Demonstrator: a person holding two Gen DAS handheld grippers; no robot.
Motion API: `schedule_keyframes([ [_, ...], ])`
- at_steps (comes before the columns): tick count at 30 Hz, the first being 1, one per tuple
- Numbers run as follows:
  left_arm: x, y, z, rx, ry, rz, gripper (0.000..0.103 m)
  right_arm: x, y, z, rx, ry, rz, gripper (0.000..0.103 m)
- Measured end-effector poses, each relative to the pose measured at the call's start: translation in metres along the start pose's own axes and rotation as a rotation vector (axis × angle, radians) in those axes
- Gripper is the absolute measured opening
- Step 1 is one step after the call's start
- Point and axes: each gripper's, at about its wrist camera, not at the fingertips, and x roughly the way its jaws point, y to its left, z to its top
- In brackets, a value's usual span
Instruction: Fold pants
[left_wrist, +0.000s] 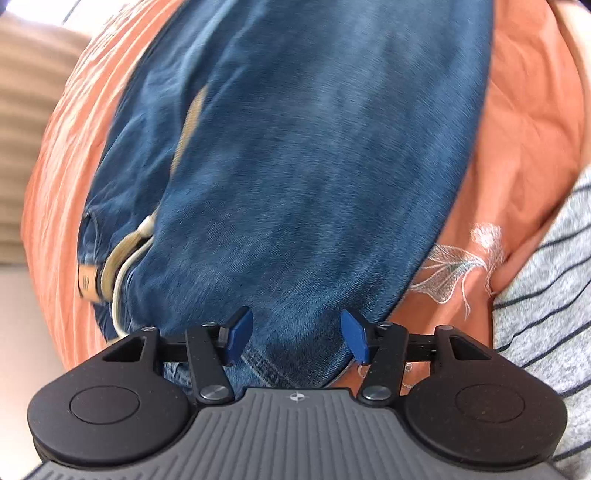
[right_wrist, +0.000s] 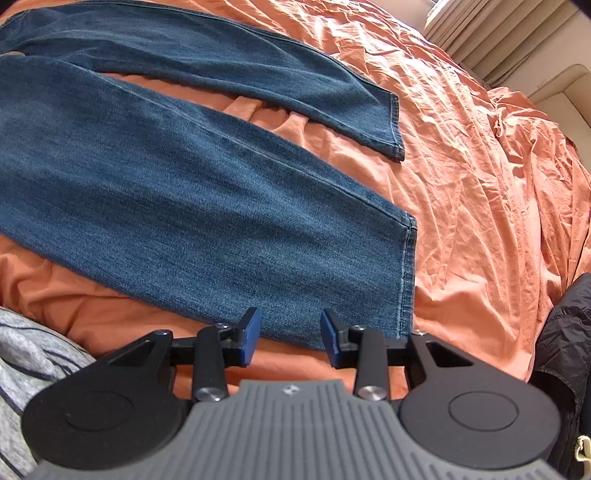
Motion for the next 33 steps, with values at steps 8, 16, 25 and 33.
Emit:
schedule_keyframes([
  [8,-0.001,-0.007,-0.005,0.081,0.014,-0.027,0.071,0.006,-0.003,-0.007,-0.02,0.02,0.018,0.032],
  [16,-0.024,-0.002,-0.005,0.102,0.053,-0.189,0.075,-0.001,-0.009,-0.012,-0.057,-0.011,0.058,0.032],
  [25,-0.008,-0.028,0.003,0.102,0.033,-0.063,0.03,-0.006,0.005,-0.023,-0.249,-0.059,0.05,0.031],
  [33,-0.059,0.019,-0.009,-0.386,-0.169,-0.003,0.006,0.009,0.02,-0.035,-0.397,-0.089,-0.002,0.031],
])
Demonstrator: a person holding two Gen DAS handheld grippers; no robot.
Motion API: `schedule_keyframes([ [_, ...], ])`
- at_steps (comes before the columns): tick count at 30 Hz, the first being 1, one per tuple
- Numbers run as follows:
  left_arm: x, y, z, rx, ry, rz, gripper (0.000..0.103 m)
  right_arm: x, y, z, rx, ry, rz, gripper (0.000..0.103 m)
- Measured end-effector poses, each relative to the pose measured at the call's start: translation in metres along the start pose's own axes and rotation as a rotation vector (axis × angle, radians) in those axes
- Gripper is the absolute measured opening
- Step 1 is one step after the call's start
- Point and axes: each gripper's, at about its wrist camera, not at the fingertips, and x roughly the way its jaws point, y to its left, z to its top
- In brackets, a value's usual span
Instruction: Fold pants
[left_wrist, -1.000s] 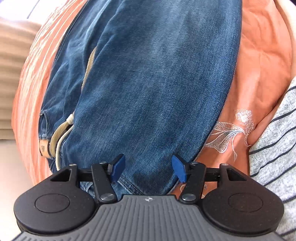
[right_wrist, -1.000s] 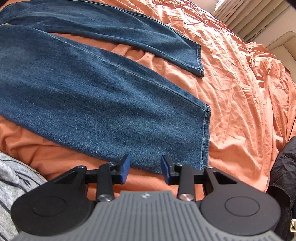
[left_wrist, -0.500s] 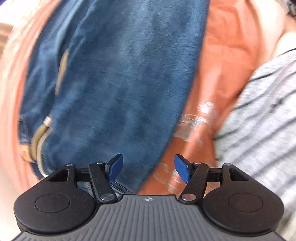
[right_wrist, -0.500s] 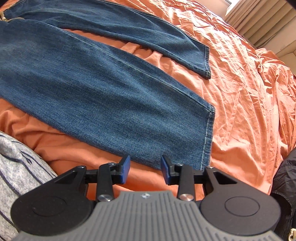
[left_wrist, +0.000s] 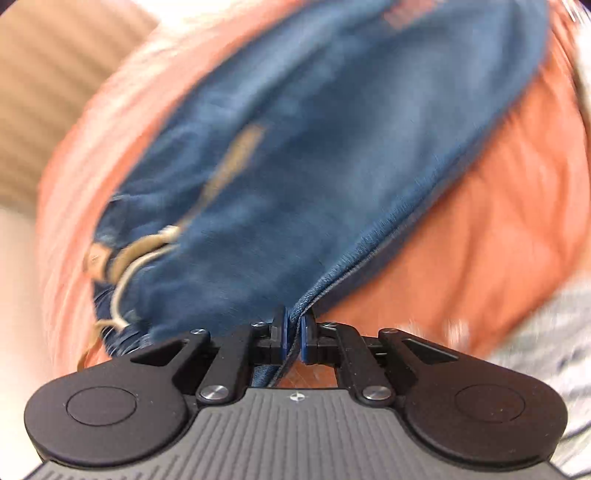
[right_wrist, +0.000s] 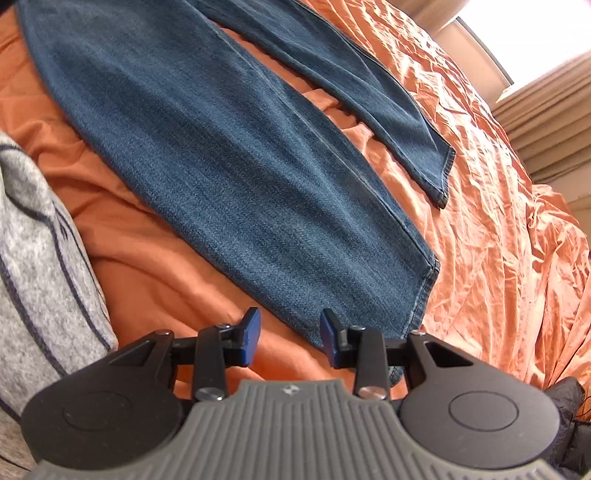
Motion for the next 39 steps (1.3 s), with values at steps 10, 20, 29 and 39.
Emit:
schedule_keyframes([
  [10,-0.019,0.02,0.013,-0.292,-0.142,0.077,0.006,-0.001,-0.001,-0.003,0.027,-0.097,-0.123,0.0],
  [20,-0.041,0.062,0.055,-0.326,-0.21,0.204,0.004,-0.052,-0.083,0.068,0.215,-0.234,-0.276,0.0],
  [29,-0.025,0.115,0.117,-0.328,-0.197,0.278,0.004,-0.022,-0.145,0.163,0.179,-0.195,-0.351,0.0],
  [39,0.061,0.165,0.161,-0.335,-0.111,0.266,0.004,0.086,-0.187,0.258,0.134,-0.092,-0.343,0.0],
])
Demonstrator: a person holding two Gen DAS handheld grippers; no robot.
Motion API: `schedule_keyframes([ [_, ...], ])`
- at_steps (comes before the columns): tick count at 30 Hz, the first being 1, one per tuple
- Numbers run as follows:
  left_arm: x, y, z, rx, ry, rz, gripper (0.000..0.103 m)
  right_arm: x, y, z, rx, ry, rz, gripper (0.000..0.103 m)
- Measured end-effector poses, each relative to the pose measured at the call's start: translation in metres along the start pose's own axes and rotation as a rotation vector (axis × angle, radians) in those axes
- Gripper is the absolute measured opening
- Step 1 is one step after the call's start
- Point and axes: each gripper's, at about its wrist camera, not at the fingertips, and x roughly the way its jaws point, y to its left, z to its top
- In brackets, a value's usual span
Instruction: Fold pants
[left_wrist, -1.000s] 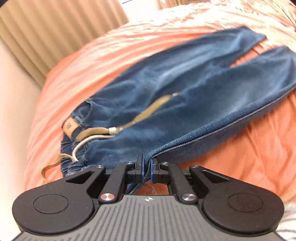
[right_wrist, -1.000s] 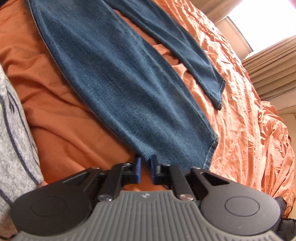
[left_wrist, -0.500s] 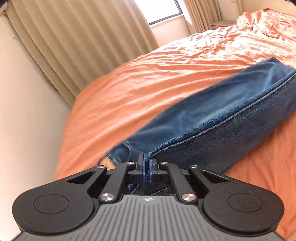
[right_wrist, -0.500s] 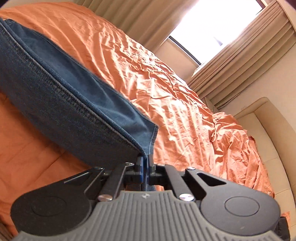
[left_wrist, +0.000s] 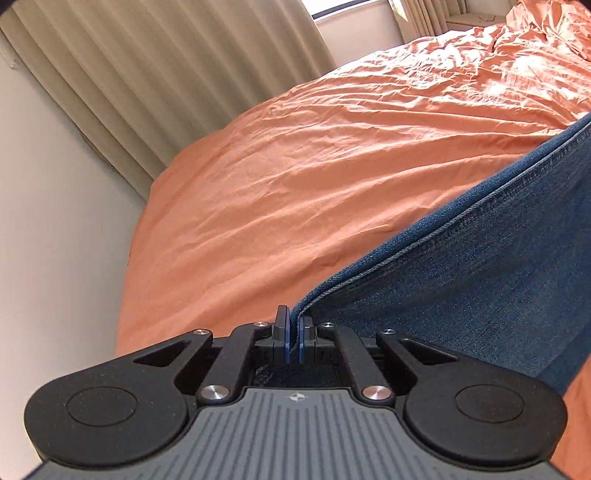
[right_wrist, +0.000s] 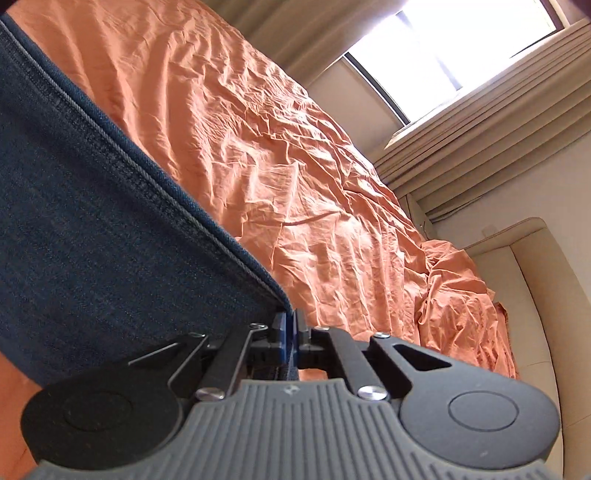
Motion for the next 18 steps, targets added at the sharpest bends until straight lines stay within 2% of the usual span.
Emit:
schedule_keyframes([
  [6,0.083,-0.003,0.007,0.005,0.097,-0.034,0.004,0.083,0.031,0.03,-0.05,0.068,0.021,0.0],
  [10,0.128,-0.009,0.002,-0.015,0.155,-0.062,0.005,0.128,0.051,0.036,-0.076,0.115,0.058,0.0],
  [15,0.154,-0.017,-0.011,-0.013,0.186,-0.073,0.005,0.154,0.066,0.03,-0.091,0.135,0.089,0.0],
  [18,0.151,-0.018,-0.013,-0.023,0.16,-0.062,0.005,0.153,0.068,0.026,-0.091,0.125,0.086,0.0],
])
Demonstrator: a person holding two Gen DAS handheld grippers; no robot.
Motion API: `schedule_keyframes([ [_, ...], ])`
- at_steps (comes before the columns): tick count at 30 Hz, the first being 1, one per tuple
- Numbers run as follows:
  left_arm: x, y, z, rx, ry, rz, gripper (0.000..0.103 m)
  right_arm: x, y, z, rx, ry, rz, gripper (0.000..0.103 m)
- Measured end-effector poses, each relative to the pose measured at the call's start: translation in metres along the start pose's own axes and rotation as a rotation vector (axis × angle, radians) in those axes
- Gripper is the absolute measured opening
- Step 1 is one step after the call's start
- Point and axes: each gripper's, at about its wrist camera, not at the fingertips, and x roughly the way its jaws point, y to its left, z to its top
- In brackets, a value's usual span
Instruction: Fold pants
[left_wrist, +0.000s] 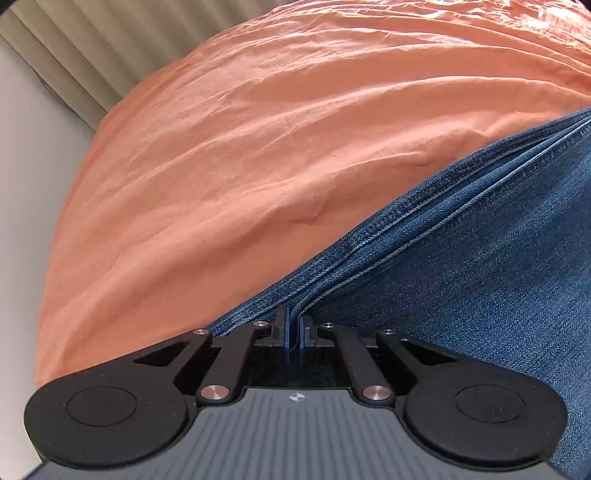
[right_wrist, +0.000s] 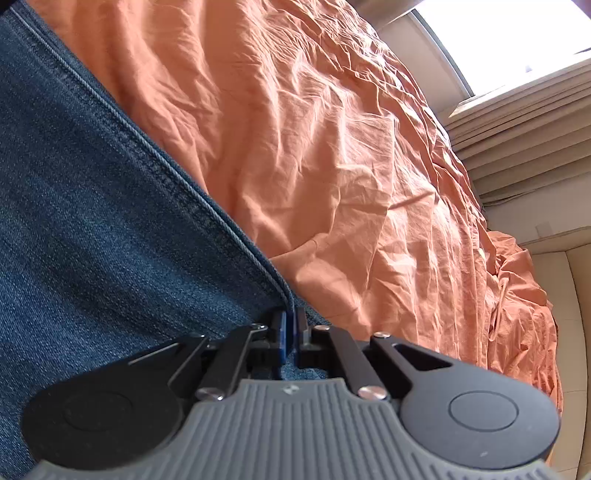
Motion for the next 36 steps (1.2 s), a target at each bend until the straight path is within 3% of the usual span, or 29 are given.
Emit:
schedule_keyframes([
  [6,-0.054,0.013,0.005,-0.035,-0.126,0.021,0.005,-0.027,-0.023,-0.005,0.07,-0.058,-0.026,0.0],
  [16,-0.011,0.011,0.022,-0.056,-0.052,0.017,0.007,-0.003,-0.012,0.006,0.14,0.009,-0.038,0.0],
  [18,-0.006,0.012,0.022,-0.073,-0.033,0.013,0.017,-0.003,-0.014,0.005,0.186,0.014,-0.041,0.002],
  [19,-0.006,0.014,0.022,-0.081,-0.033,0.008,0.027,-0.004,-0.015,0.005,0.207,0.015,-0.05,0.018],
  [20,-0.007,0.016,0.02,-0.092,-0.035,0.013,0.042,-0.008,-0.017,0.004,0.223,0.009,-0.066,0.041],
  [21,-0.011,0.018,0.019,-0.102,-0.048,0.018,0.077,-0.014,-0.018,0.002,0.24,-0.006,-0.079,0.049],
  [22,-0.017,0.021,0.017,-0.109,-0.074,0.019,0.084,-0.022,-0.02,0.0,0.262,-0.023,-0.075,0.054],
  [24,-0.035,0.03,0.011,-0.136,-0.106,0.016,0.077,-0.044,-0.02,-0.003,0.317,-0.054,-0.041,0.054],
  [27,-0.066,0.054,-0.007,-0.234,-0.142,-0.039,0.077,-0.085,-0.006,-0.007,0.395,-0.125,0.048,0.054],
  [36,-0.128,0.141,-0.128,-0.694,-0.178,-0.14,0.075,-0.192,0.122,0.009,0.49,-0.323,0.42,0.053],
])
